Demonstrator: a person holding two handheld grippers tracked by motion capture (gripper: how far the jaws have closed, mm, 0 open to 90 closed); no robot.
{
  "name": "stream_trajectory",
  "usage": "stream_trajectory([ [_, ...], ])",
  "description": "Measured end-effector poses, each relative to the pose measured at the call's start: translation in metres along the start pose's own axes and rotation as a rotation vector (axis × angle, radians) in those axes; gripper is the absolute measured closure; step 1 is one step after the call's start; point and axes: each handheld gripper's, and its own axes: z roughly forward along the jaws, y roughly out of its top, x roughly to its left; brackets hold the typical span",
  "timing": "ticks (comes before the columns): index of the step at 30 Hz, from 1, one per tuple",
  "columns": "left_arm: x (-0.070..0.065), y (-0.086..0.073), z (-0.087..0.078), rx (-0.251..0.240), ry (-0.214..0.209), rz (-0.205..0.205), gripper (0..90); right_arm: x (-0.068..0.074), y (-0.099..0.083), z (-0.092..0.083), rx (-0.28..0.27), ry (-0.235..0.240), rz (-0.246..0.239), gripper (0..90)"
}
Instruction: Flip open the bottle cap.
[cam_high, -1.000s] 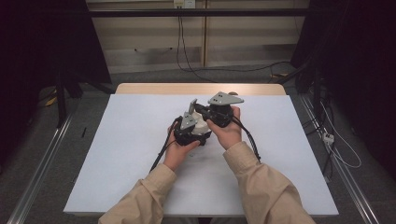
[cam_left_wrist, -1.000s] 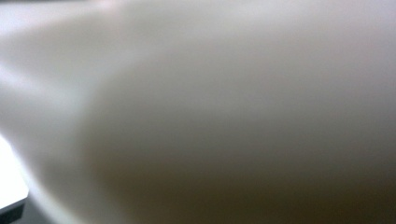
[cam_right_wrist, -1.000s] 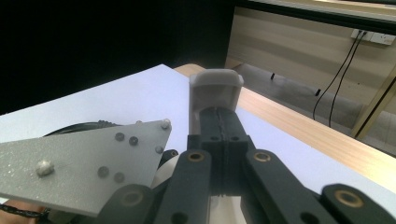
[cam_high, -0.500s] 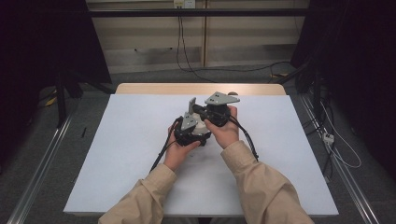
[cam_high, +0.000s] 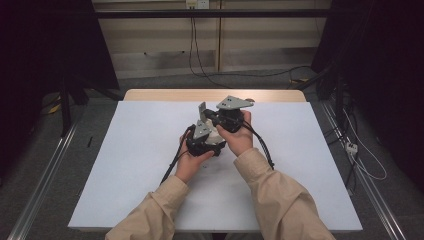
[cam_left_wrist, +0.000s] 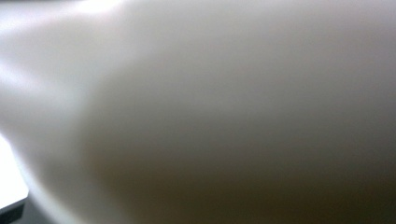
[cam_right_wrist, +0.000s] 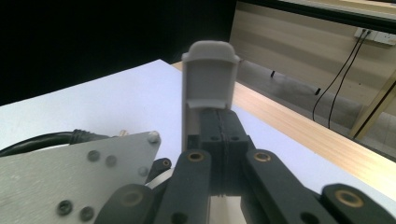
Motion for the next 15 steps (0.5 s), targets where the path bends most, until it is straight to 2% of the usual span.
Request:
stream_trajectory([
  [9,-0.0001,0.0000,0.0000,0.001,0.000,0.001,17.9,-0.0008,-0.0005,0.0043,-0.003,0.007,0.006,90.0],
  [10,-0.0011,-0.0003,0.0002,-0.001,0.001,-0.012,17.9,-0.0010,-0.0005,0.0050,-0.002,0.007,0.002,90.0],
  [11,-0.0003,0.0000,0.0000,0.000,0.001,0.000,17.9,-0.0010,-0.0005,0.0057,0.000,0.007,0.000,90.0],
  [12,-0.0011,-0.0002,0.0001,0.000,0.001,-0.012,17.9,-0.0006,-0.0005,0.0063,0.003,0.007,-0.001,90.0],
  [15,-0.0013,-0.0003,0.0003,-0.002,0.002,-0.014,17.9,0.0000,-0.0008,0.0078,0.005,0.007,-0.006,90.0],
])
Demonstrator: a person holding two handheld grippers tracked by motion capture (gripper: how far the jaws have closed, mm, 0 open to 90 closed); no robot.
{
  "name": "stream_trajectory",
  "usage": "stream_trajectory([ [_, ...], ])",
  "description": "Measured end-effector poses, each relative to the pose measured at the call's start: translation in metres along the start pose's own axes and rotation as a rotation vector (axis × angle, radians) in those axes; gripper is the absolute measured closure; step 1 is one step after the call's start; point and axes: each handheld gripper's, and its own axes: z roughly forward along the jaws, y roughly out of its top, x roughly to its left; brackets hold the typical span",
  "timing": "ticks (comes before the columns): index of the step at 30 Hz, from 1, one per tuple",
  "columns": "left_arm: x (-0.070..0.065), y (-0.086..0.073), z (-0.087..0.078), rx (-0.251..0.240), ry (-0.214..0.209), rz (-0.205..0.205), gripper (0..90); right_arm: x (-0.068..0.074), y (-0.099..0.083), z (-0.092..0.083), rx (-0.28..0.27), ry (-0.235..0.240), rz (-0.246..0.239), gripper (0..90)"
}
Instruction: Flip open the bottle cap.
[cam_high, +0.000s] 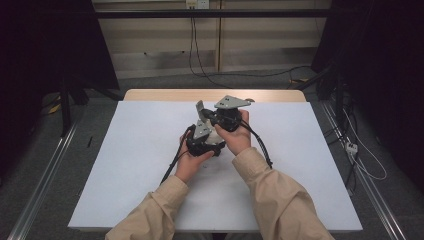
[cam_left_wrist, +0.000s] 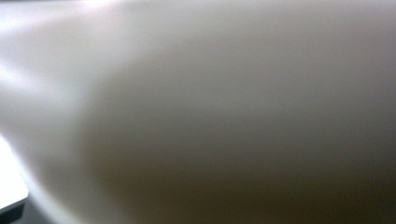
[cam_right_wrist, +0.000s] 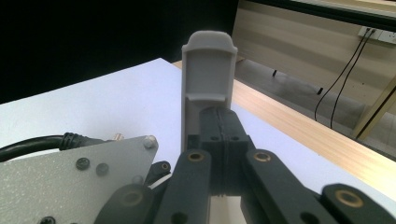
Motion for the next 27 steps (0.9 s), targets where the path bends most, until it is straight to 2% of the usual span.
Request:
stream_trajectory([
  [2,0.0005,0.0002,-0.0001,0.000,0.002,0.011,17.9,-0.0003,-0.0004,0.0007,0.000,0.002,0.002,90.0],
  [5,0.0000,0.0000,0.0001,0.000,0.000,0.000,17.9,-0.0002,-0.0006,0.0022,0.000,0.005,0.004,90.0],
  [6,0.0011,0.0002,-0.0002,0.003,-0.001,0.013,17.9,-0.0001,-0.0005,0.0027,0.002,0.006,0.003,90.0],
  [25,0.0013,0.0003,-0.0004,0.005,-0.004,0.015,17.9,-0.0004,0.0005,0.0052,0.002,0.011,0.004,90.0],
  [27,0.0000,-0.0001,0.0000,0.001,-0.001,0.000,17.9,-0.0003,0.0010,0.0051,0.002,0.011,0.005,90.0],
])
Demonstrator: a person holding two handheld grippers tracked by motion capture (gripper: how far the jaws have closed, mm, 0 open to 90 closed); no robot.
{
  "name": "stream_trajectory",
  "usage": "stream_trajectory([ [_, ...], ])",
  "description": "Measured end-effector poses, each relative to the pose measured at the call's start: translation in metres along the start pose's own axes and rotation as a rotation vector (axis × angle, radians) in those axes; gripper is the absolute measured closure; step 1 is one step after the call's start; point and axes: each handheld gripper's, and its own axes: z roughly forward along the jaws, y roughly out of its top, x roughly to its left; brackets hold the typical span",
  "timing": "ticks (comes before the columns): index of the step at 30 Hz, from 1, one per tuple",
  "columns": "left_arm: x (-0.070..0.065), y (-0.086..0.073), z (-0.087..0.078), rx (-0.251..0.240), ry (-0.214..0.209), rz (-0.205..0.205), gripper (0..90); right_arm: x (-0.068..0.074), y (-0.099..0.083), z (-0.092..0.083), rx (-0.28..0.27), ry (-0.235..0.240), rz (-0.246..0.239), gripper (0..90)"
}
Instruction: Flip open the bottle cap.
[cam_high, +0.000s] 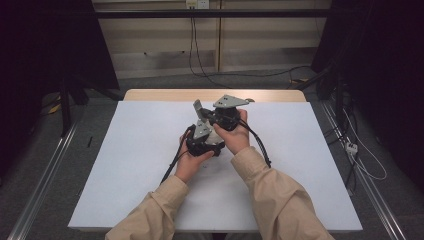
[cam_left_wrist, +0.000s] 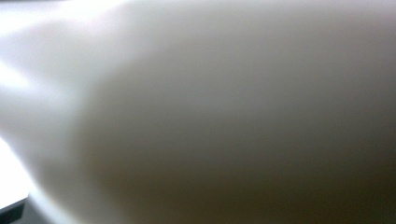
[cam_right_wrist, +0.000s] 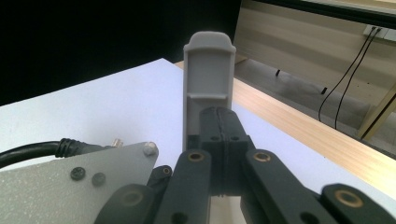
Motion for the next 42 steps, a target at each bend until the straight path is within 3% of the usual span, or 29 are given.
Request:
stream_trajectory([
  [18,0.000,0.000,0.000,0.001,0.003,0.003,17.9,0.000,0.003,0.006,0.013,0.001,-0.016,90.0],
  [42,0.000,0.000,0.000,0.002,0.004,0.003,17.9,-0.002,-0.001,0.014,0.013,0.027,0.011,90.0],
])
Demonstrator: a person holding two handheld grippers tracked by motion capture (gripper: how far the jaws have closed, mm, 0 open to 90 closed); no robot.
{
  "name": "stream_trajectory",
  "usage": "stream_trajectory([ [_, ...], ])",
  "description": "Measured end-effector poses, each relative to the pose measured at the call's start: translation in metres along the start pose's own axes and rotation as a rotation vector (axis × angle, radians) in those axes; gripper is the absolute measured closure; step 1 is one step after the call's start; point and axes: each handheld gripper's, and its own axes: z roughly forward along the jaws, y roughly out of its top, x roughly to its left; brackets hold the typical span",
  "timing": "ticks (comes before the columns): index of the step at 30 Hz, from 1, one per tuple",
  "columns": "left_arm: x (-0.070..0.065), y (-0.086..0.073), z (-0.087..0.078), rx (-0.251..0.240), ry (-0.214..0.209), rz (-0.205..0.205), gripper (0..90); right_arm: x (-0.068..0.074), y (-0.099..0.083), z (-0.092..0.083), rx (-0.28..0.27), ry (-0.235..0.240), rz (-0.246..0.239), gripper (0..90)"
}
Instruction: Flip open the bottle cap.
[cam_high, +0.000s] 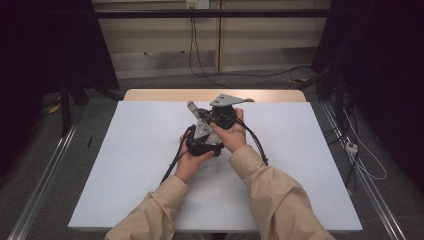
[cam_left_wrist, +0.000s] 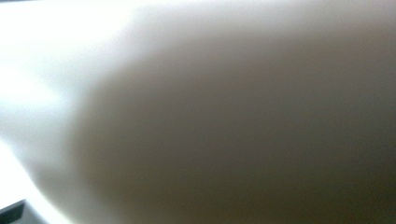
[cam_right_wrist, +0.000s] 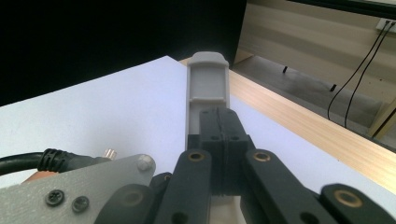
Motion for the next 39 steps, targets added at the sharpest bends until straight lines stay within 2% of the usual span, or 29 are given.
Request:
stream_trajectory([
  [18,-0.0001,0.0000,-0.0001,0.000,0.001,0.000,17.8,-0.0013,-0.0019,0.0045,0.006,0.014,0.000,90.0],
  [19,0.0005,0.0002,-0.0001,0.001,0.000,0.010,17.9,-0.0014,-0.0020,0.0045,0.005,0.016,0.000,90.0],
  [23,0.0000,-0.0001,-0.0001,0.000,0.001,-0.001,17.9,-0.0015,-0.0022,0.0048,0.005,0.017,0.000,90.0],
  [27,0.0005,0.0001,-0.0002,0.001,0.000,0.009,17.8,-0.0012,-0.0022,0.0053,0.008,0.016,0.003,90.0],
  [31,-0.0001,0.0000,0.0001,0.000,0.000,-0.001,17.8,-0.0014,-0.0020,0.0059,0.011,0.017,0.005,90.0],
  [32,0.0006,0.0001,0.0000,0.001,-0.001,0.009,17.8,-0.0015,-0.0019,0.0060,0.012,0.017,0.006,90.0],
  [33,0.0000,-0.0001,0.0000,0.000,0.000,-0.001,17.8,-0.0015,-0.0019,0.0062,0.013,0.018,0.006,90.0],
  [34,0.0007,0.0002,-0.0001,0.001,-0.001,0.010,17.8,-0.0014,-0.0018,0.0064,0.014,0.018,0.006,90.0],
  [35,0.0000,-0.0001,0.0000,0.000,0.000,-0.001,17.8,-0.0014,-0.0016,0.0064,0.017,0.019,0.007,90.0],
  [39,0.0000,-0.0001,0.0000,0.000,0.000,-0.001,17.8,-0.0016,-0.0015,0.0069,0.021,0.020,0.007,90.0],
])
